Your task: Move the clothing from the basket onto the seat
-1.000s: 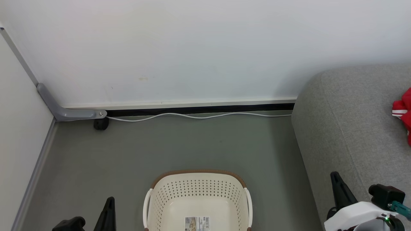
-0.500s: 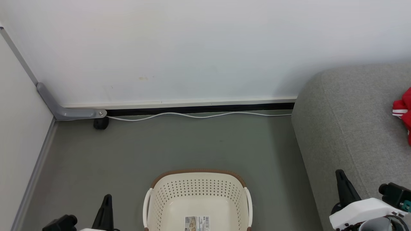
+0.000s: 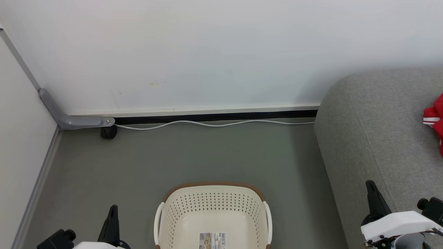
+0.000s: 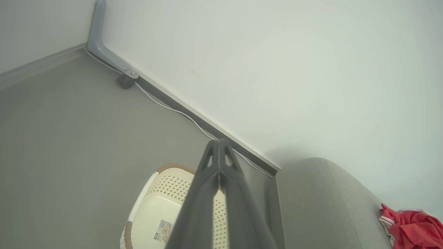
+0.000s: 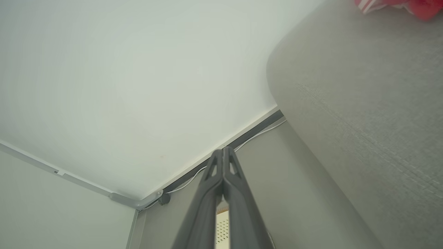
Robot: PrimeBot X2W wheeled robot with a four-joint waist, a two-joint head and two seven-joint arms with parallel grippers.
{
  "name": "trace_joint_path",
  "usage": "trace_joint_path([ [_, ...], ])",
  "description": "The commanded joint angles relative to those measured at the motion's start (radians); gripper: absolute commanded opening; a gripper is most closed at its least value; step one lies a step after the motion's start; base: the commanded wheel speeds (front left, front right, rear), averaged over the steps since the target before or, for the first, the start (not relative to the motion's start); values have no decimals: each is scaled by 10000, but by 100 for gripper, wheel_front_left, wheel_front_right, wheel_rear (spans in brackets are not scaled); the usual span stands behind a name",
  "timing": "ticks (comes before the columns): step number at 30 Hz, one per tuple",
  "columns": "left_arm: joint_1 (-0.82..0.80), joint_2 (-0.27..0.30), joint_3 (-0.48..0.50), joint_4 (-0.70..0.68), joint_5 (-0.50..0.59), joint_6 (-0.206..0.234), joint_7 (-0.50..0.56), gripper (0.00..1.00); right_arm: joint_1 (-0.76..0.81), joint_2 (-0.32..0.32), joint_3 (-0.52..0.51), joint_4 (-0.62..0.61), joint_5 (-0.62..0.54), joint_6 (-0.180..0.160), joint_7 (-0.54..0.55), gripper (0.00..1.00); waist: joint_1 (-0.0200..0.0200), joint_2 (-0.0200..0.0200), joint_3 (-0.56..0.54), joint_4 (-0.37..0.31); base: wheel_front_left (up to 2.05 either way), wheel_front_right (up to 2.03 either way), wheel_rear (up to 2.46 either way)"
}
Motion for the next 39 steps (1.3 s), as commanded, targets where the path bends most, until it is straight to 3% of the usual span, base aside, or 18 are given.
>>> trace_joint_path([
  [1, -581, 135, 210, -313, -359, -96, 71, 0, -227, -77, 9, -379, 341, 7, 117, 0, -1, -1, 3, 0, 0, 0, 0],
  [39, -1090, 171, 604, -612, -4669, -361, 1187, 0, -140, 123, -663, -1124, 4517, 10, 1210, 0, -1, -1, 75, -4, 0, 0, 0],
])
